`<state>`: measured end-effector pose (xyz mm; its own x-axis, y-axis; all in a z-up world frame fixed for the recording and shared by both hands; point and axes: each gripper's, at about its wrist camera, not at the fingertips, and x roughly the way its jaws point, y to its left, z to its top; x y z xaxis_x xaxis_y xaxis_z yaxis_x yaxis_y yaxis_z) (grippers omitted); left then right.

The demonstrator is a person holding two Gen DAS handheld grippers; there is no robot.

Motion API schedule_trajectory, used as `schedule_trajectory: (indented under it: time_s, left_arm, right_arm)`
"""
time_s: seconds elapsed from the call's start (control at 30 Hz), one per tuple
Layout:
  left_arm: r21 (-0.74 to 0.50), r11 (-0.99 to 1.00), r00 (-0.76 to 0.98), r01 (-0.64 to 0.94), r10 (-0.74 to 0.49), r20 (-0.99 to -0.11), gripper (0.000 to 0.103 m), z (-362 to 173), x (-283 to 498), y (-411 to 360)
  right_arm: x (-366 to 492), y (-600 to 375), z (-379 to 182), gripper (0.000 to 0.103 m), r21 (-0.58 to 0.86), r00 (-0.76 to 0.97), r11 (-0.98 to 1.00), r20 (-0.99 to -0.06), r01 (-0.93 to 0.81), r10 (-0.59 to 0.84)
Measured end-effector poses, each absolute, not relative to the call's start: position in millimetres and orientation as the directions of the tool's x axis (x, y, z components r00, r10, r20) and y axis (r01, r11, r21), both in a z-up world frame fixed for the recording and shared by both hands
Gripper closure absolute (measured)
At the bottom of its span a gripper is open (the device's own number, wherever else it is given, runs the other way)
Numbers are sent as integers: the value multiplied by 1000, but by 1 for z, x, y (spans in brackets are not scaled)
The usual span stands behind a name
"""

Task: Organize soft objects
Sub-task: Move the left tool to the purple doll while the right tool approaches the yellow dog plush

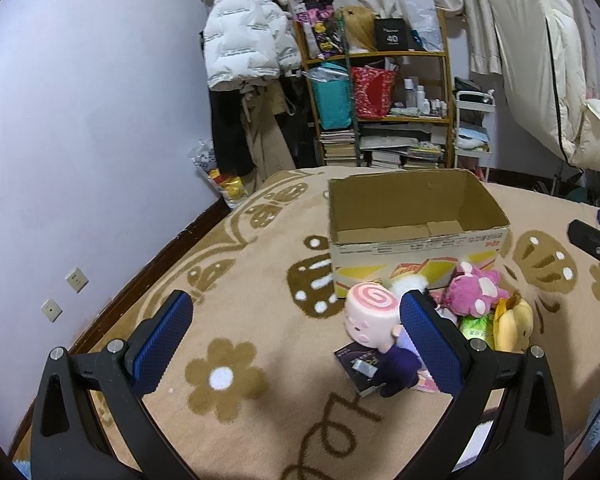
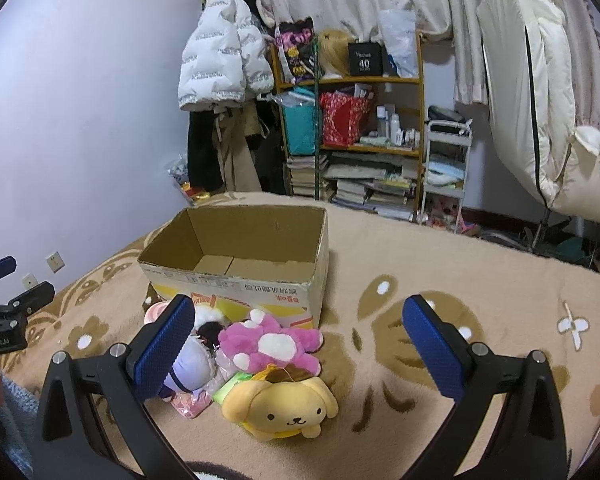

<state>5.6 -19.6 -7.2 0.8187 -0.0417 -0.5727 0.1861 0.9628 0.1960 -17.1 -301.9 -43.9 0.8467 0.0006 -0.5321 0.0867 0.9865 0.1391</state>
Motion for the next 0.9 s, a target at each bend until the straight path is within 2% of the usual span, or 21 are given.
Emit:
schedule_trajectory:
  time_s: [0.2,0.9]
  left_arm:
    - [219,946,793,238,-59,-606,1,-17,15,-40]
    - [249,891,667,380,-77,-741,1,-81,45,-96]
  right_arm:
    - [-7,-311,-57,0,247,815,963,-577,111,54]
    - [45,-303,-135,0,307,583,938,-796,163,160]
